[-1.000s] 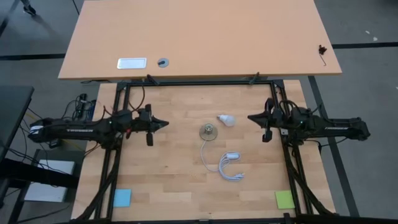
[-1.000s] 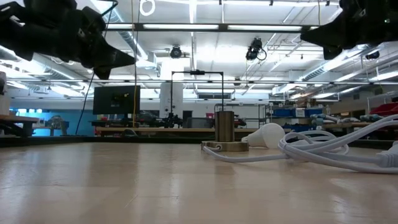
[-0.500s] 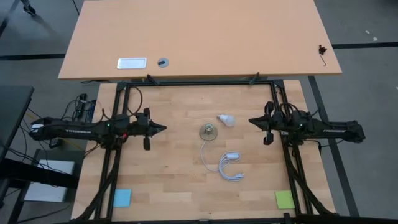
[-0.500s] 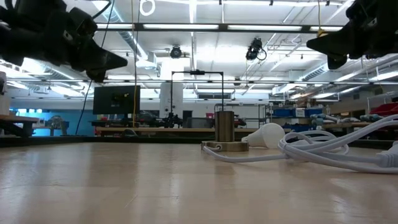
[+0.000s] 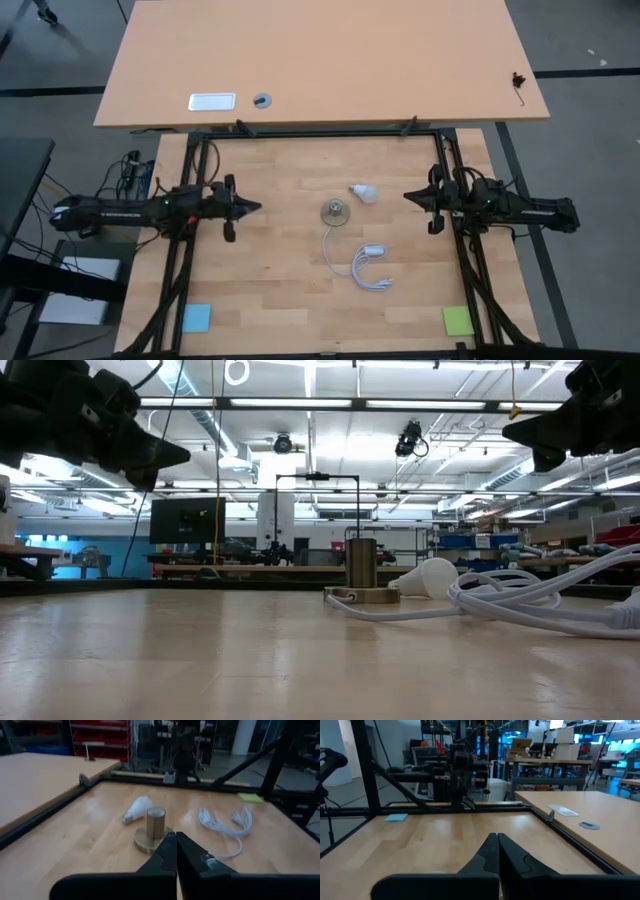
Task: Screw lightbulb
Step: Return to Home Position
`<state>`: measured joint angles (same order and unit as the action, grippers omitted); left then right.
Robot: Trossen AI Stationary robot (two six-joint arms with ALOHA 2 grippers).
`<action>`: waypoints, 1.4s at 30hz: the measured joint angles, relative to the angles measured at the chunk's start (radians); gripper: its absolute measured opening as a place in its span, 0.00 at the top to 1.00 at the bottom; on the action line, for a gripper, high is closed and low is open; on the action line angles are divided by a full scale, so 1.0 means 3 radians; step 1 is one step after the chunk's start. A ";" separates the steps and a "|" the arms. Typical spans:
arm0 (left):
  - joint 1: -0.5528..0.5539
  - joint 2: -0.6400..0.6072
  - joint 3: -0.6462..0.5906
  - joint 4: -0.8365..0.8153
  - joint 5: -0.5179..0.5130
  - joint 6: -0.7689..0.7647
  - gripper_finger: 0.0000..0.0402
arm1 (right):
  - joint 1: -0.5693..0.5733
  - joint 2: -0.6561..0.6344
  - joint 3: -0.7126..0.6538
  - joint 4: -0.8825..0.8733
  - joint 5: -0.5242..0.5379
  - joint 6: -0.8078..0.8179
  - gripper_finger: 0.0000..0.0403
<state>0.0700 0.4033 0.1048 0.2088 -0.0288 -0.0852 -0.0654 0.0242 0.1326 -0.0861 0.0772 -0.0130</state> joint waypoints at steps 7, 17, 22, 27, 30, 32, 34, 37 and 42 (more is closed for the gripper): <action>0.0000 -0.0395 -0.0145 -0.0100 0.0020 0.0061 1.00 | 0.0000 -0.0004 -0.0083 0.0029 -0.0001 0.0076 0.99; -0.0001 -0.0904 -0.0300 -0.0199 0.0170 0.0174 1.00 | 0.0018 0.0002 -0.0421 0.0579 -0.0086 0.0118 1.00; -0.0001 -0.1335 -0.0300 -0.0626 0.0164 0.0178 1.00 | 0.0148 -0.0072 -0.0421 0.0608 -0.0132 -0.0013 1.00; -0.0001 -0.1345 -0.0224 -0.0834 0.0052 0.0204 1.00 | 0.0308 -0.0070 -0.0421 0.0479 0.0184 -0.0053 1.00; -0.0001 -0.1345 -0.0219 -0.0847 -0.0026 0.0252 1.00 | 0.0373 -0.0070 -0.0421 0.0482 0.0307 -0.0135 1.00; -0.0001 -0.1343 -0.0219 -0.0883 -0.0146 0.0248 1.00 | 0.0389 -0.0070 -0.0421 0.0502 0.0357 -0.0163 1.00; -0.0001 -0.1344 -0.0247 -0.0806 -0.0233 0.0162 1.00 | 0.0386 -0.0066 -0.0421 0.0477 0.0403 -0.0153 1.00; -0.0001 -0.1331 -0.0319 -0.0632 -0.0221 0.0076 1.00 | 0.0351 -0.0043 -0.0421 0.0450 0.0412 -0.0093 1.00; -0.0001 -0.1339 -0.0319 -0.0627 -0.0209 -0.0079 1.00 | 0.0342 -0.0017 -0.0421 0.0436 0.0260 -0.0115 0.99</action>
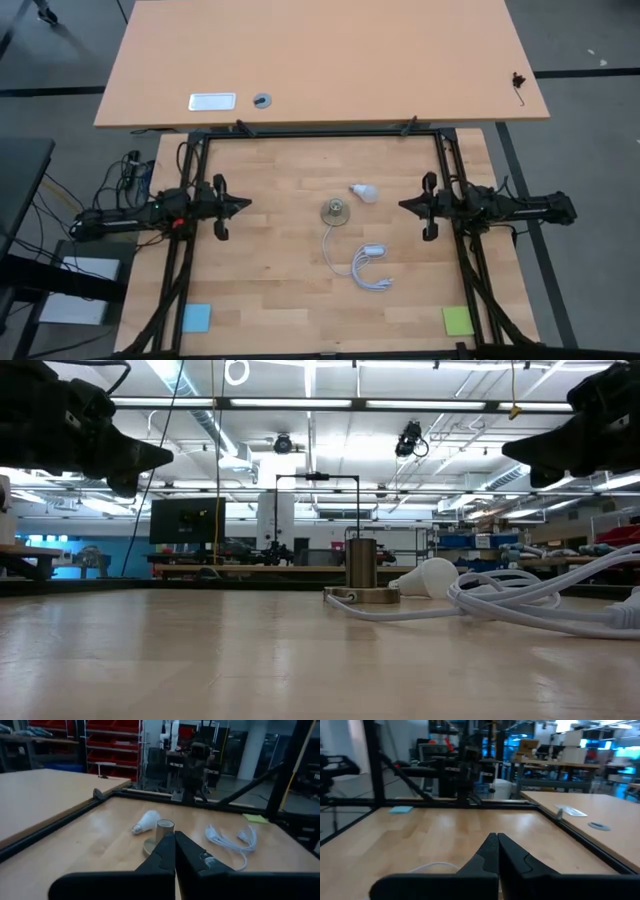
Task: Screw lightbulb
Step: Return to Home Position
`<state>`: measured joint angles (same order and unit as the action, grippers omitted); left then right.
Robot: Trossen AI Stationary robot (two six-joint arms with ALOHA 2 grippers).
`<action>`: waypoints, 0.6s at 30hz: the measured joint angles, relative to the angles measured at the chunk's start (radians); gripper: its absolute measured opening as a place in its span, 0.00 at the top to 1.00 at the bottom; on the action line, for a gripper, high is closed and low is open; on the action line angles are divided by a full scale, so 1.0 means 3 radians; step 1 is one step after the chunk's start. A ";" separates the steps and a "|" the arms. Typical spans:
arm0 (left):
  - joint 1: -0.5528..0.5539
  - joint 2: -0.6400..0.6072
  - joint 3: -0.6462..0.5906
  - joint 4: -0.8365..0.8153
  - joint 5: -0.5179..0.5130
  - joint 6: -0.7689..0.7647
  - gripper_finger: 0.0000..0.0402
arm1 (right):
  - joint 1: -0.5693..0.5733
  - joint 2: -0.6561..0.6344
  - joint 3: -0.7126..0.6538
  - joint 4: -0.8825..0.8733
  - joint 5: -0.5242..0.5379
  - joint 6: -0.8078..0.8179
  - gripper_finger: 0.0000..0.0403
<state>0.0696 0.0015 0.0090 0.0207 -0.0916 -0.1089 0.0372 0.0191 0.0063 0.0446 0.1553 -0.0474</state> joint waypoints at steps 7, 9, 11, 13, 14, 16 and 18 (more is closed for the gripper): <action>0.0000 0.0002 -0.0001 0.0178 -0.0014 0.0185 1.00 | 0.0000 0.0008 0.0000 -0.0015 -0.0069 0.0096 0.95; 0.0001 0.0012 -0.0001 0.0137 -0.0034 0.0198 1.00 | 0.0000 0.0008 0.0000 -0.0013 -0.0068 0.0095 0.96; 0.0000 0.0016 -0.0001 0.0102 -0.0039 0.0187 1.00 | 0.0000 0.0008 0.0000 -0.0013 -0.0068 0.0094 0.97; 0.0000 0.0017 -0.0001 0.0082 -0.0039 0.0183 1.00 | 0.0000 0.0008 0.0000 -0.0013 -0.0068 0.0092 0.97; 0.0000 0.0016 -0.0001 0.0076 -0.0039 0.0180 1.00 | 0.0000 0.0008 0.0000 -0.0013 -0.0068 0.0092 0.97; 0.0000 0.0016 -0.0003 0.0057 -0.0039 0.0179 1.00 | 0.0000 0.0008 0.0000 -0.0013 -0.0065 0.0122 0.97; 0.0000 0.0017 -0.0003 0.0023 -0.0037 0.0178 1.00 | 0.0000 0.0009 0.0000 -0.0013 -0.0062 0.0180 0.97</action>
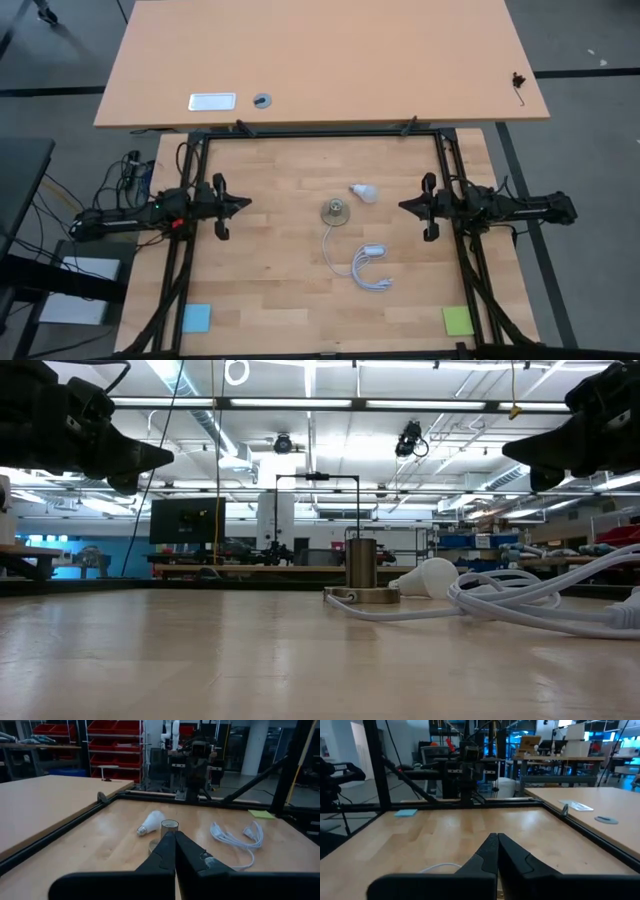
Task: Screw lightbulb
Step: Return to Home Position
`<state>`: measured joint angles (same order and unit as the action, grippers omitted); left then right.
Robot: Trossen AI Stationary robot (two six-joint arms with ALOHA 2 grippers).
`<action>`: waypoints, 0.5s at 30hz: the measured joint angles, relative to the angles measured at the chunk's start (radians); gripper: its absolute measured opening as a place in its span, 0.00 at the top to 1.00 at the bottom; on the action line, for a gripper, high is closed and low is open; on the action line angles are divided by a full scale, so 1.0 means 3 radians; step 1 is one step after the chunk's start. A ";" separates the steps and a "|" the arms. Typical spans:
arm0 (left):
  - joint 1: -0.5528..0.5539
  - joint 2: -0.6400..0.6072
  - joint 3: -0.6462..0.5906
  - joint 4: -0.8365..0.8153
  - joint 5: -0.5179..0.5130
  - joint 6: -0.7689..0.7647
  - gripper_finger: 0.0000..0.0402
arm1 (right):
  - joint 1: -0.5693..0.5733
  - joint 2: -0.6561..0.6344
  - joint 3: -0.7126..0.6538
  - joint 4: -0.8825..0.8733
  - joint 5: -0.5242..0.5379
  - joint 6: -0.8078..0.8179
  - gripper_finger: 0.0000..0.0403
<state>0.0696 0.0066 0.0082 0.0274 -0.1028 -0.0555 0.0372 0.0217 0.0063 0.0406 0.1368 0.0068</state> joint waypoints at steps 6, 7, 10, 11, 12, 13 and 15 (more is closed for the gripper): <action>0.0001 -0.0001 0.0000 0.0002 0.0001 0.0000 1.00 | -0.0001 0.0055 0.0000 0.0016 0.0095 0.0162 0.97; 0.0000 -0.0001 0.0000 0.0002 0.0001 0.0000 1.00 | -0.0001 0.0072 0.0000 0.0010 0.0092 0.0192 0.97; 0.0001 -0.0001 0.0000 0.0003 -0.0003 0.0002 1.00 | -0.0001 0.0115 0.0000 0.0007 0.0078 0.0166 0.97; 0.0001 -0.0001 0.0000 0.0004 -0.0002 -0.0001 1.00 | -0.0001 0.0118 0.0000 0.0009 0.0077 0.0147 0.96; 0.0001 -0.0001 0.0000 0.0009 -0.0003 -0.0001 1.00 | -0.0001 0.0119 0.0000 0.0014 0.0076 0.0140 0.96; 0.0001 -0.0001 -0.0001 0.0016 -0.0003 -0.0001 1.00 | -0.0001 0.0119 0.0000 0.0011 0.0076 0.0141 0.95; 0.0001 -0.0001 -0.0001 0.0016 -0.0003 -0.0001 1.00 | -0.0001 0.0120 0.0000 0.0013 0.0075 0.0152 0.94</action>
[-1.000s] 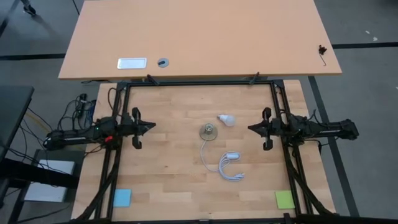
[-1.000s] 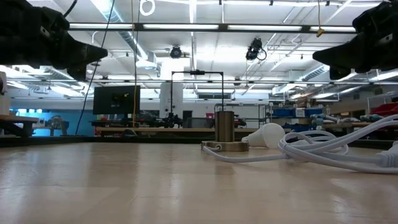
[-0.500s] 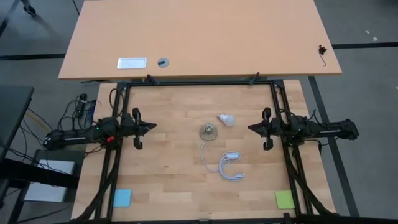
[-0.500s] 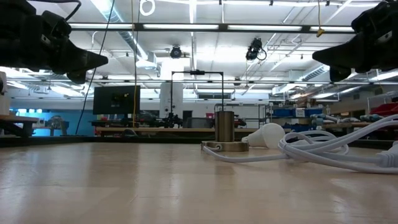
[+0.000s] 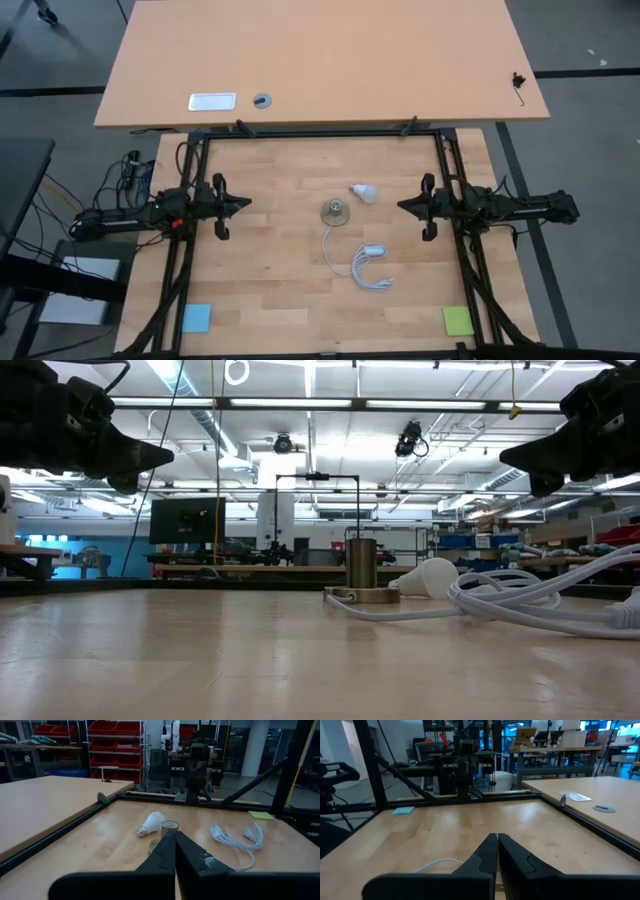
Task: Screw lightbulb
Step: Return to Home Position
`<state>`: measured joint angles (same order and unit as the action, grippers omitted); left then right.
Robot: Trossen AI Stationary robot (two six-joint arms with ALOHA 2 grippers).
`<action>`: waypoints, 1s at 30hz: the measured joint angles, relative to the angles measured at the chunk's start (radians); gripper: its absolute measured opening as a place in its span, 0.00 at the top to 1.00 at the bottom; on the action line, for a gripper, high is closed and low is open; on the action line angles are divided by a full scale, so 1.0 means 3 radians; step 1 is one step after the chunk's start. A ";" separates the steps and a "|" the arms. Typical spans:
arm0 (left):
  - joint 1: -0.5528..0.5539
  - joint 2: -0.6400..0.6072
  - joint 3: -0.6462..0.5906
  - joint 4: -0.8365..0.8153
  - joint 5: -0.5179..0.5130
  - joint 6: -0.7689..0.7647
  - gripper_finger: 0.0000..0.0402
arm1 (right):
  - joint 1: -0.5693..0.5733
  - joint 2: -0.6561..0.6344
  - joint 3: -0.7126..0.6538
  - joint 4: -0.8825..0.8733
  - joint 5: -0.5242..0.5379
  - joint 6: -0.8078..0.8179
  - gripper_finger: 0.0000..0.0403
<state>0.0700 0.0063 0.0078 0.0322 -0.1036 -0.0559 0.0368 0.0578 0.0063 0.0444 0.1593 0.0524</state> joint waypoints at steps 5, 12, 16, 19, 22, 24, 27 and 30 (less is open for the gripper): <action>0.0000 0.0000 0.0000 0.0000 -0.0001 -0.0001 1.00 | 0.0000 0.0001 0.0000 0.0000 -0.0003 -0.0005 0.95; 0.0000 0.0000 0.0000 -0.0001 -0.0003 -0.0001 1.00 | 0.0000 0.0001 0.0000 0.0000 -0.0011 -0.0008 0.95; 0.0000 0.0000 0.0000 -0.0001 -0.0003 -0.0003 1.00 | 0.0000 0.0001 0.0000 -0.0001 -0.0011 -0.0008 0.95; 0.0000 0.0000 -0.0001 -0.0001 -0.0004 -0.0003 1.00 | 0.0000 0.0001 0.0000 -0.0001 -0.0011 -0.0008 0.96; 0.0000 0.0000 -0.0001 0.0000 -0.0004 -0.0003 1.00 | 0.0000 0.0001 0.0000 -0.0001 -0.0011 -0.0009 0.96; 0.0000 0.0000 -0.0001 0.0000 -0.0004 -0.0003 1.00 | 0.0000 0.0001 0.0000 -0.0001 -0.0011 -0.0009 0.96; 0.0000 0.0000 -0.0001 0.0000 -0.0004 -0.0003 1.00 | 0.0000 0.0001 0.0000 0.0000 -0.0011 -0.0009 0.95; 0.0000 0.0000 -0.0001 0.0000 -0.0004 -0.0003 1.00 | 0.0000 0.0001 0.0000 -0.0001 -0.0011 -0.0009 0.95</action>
<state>0.0700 0.0063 0.0074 0.0321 -0.1047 -0.0566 0.0368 0.0582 0.0063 0.0441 0.1558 0.0498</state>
